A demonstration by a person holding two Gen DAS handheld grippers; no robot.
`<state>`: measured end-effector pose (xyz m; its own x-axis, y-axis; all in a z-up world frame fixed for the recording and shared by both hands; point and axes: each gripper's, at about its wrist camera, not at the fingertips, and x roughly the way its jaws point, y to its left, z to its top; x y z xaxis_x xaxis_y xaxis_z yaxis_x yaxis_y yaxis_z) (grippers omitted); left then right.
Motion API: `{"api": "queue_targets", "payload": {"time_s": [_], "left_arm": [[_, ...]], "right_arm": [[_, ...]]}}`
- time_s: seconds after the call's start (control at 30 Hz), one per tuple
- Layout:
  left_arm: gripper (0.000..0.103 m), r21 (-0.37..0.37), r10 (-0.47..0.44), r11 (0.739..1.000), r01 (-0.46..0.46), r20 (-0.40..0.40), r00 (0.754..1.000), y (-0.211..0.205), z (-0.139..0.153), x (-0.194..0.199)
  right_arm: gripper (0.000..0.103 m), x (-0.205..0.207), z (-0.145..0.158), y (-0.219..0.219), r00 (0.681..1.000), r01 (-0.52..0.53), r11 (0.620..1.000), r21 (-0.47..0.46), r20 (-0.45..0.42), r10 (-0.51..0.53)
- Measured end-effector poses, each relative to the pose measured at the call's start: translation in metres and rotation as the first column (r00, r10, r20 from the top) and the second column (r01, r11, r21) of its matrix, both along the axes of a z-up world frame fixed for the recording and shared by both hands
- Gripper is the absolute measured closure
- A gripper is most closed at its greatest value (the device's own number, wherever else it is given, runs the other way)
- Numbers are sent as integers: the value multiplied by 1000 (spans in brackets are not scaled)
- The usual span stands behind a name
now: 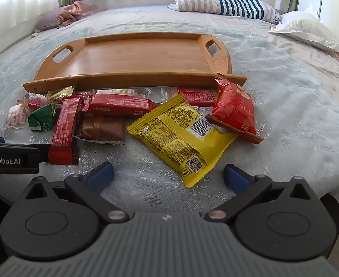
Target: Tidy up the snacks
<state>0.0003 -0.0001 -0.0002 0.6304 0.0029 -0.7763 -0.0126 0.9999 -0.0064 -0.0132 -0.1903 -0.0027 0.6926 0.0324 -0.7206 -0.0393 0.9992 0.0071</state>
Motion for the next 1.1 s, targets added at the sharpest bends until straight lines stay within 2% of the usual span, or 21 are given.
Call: {"api": "queue_targets", "payload": {"time_s": [1.1], "left_arm": [[0, 0, 0, 1000, 0, -1, 1000, 0, -3, 4]], "right_arm": [[0, 0, 0, 1, 1000, 1, 1000, -3, -1, -1]]}}
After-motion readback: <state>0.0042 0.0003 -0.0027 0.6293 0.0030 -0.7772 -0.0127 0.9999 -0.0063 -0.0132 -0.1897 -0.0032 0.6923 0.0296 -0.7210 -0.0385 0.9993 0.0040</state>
